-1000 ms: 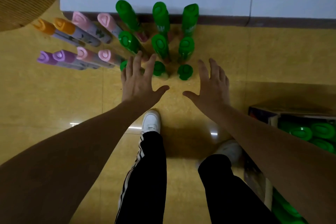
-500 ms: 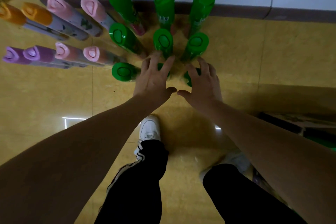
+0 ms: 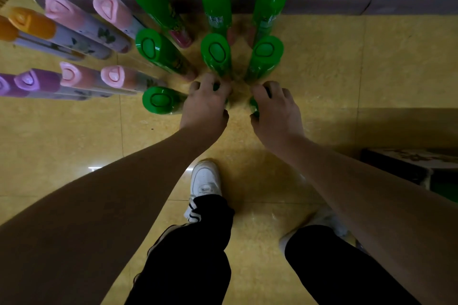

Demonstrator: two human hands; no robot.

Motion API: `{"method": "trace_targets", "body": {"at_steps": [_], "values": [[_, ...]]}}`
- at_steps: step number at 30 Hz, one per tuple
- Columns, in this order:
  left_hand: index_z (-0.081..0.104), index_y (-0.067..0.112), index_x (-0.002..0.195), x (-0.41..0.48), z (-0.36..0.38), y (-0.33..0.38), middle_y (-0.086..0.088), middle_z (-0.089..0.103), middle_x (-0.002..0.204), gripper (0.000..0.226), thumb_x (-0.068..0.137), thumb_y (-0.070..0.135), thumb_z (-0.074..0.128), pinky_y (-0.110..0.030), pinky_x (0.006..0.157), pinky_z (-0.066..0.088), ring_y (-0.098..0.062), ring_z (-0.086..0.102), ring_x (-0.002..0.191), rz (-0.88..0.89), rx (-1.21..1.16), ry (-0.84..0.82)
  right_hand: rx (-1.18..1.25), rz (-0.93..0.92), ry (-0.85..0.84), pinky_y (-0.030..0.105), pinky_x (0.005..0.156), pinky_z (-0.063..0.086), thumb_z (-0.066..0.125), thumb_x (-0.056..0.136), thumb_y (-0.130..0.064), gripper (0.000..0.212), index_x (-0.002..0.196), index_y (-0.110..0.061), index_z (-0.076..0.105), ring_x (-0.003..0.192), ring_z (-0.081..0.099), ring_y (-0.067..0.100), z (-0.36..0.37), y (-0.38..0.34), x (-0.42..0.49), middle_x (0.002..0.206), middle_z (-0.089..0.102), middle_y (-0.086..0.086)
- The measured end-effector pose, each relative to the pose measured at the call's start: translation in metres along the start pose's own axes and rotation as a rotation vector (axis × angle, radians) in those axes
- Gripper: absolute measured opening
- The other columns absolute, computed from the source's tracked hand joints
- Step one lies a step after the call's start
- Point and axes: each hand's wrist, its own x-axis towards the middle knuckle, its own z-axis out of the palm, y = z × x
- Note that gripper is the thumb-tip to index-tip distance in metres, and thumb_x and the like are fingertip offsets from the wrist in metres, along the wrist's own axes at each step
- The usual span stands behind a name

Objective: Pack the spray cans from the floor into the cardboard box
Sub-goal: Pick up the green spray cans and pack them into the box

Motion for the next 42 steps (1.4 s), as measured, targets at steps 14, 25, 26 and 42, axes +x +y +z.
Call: {"method": "trace_targets", "body": {"at_steps": [14, 25, 26, 42], "values": [[0.067, 0.019, 0.127, -0.026, -0.083, 0.038, -0.013, 0.050, 0.130, 0.051, 0.077, 0.010, 0.074, -0.045, 0.085, 0.051, -0.039, 0.051, 0.115, 0.022, -0.117, 0.040, 0.059, 0.046, -0.024, 0.040, 0.080, 0.052, 0.071, 0.084, -0.010, 0.049, 0.129, -0.016, 0.053, 0.106, 0.055, 0.032, -0.089, -0.002, -0.035, 0.122, 0.054, 0.012], [0.067, 0.023, 0.123, -0.045, -0.303, 0.181, -0.007, 0.054, 0.122, 0.056, 0.067, 0.019, 0.076, -0.041, 0.086, 0.052, -0.034, 0.060, 0.104, 0.286, -0.144, 0.041, 0.112, 0.132, 0.045, 0.042, 0.079, 0.054, 0.084, 0.063, -0.012, 0.066, 0.123, -0.015, 0.057, 0.098, 0.061, 0.037, -0.337, 0.008, -0.106, 0.113, 0.059, 0.013], [0.067, 0.022, 0.121, -0.047, -0.325, 0.199, -0.008, 0.054, 0.121, 0.056, 0.066, 0.019, 0.077, -0.041, 0.085, 0.052, -0.034, 0.060, 0.104, 0.324, -0.137, 0.043, 0.112, 0.146, 0.040, 0.041, 0.079, 0.054, 0.085, 0.063, -0.014, 0.066, 0.123, -0.017, 0.056, 0.099, 0.061, 0.036, -0.362, 0.011, -0.114, 0.112, 0.058, 0.012], [0.070, 0.023, 0.110, -0.129, -0.636, 0.533, -0.005, 0.058, 0.103, 0.047, 0.066, 0.032, 0.085, -0.039, 0.083, 0.052, -0.026, 0.057, 0.098, 0.847, 0.158, 0.285, 0.058, 0.235, 0.384, 0.028, 0.063, 0.046, 0.092, 0.065, -0.026, 0.062, 0.117, -0.021, 0.059, 0.093, 0.057, 0.020, -0.763, 0.098, -0.352, 0.106, 0.059, 0.001]]}}
